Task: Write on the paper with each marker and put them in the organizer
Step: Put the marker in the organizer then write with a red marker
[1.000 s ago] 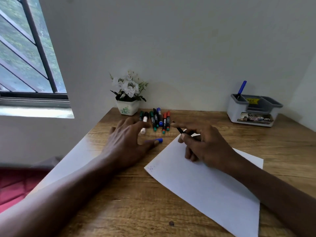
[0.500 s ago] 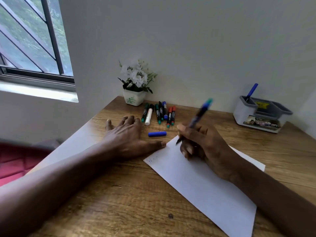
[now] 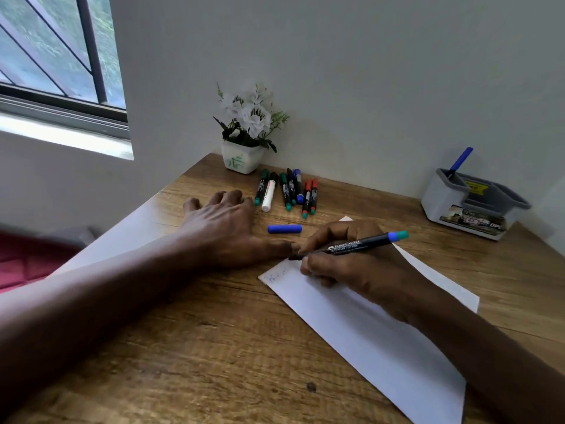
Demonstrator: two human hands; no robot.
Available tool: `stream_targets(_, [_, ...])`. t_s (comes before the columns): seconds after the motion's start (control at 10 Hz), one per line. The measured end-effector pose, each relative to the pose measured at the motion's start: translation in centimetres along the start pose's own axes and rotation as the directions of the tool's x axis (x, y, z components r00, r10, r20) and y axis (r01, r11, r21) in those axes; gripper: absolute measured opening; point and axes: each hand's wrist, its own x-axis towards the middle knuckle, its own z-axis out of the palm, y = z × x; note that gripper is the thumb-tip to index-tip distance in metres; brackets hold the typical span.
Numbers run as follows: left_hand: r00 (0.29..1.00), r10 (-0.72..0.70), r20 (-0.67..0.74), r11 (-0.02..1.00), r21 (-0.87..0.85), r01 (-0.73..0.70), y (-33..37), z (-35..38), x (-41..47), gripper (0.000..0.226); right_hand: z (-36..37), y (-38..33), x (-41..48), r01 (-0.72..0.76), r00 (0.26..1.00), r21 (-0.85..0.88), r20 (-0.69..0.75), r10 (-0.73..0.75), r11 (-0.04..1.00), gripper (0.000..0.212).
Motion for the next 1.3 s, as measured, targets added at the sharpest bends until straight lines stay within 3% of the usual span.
stream_targets(0.3, [0.999, -0.013, 0.032, 0.999, -0.033, 0.014, 0.2, -0.28, -0.22, 0.143, 0.83, 0.64, 0.47, 0.14, 0.985, -0.122, -0.083, -0.15, 0.983, 0.011])
stream_targets(0.5, [1.0, -0.009, 0.02, 0.999, -0.032, 0.009, 0.21, -0.28, -0.26, 0.141, 0.74, 0.92, 0.66, 0.148, 0.983, -0.119, -0.09, -0.159, 0.982, 0.02])
stream_targets(1.3, [0.999, -0.02, 0.028, 0.999, -0.035, 0.021, 0.14, -0.33, -0.22, 0.142, 0.97, 0.97, 0.57, 0.173, 0.972, -0.142, -0.134, -0.192, 0.975, 0.02])
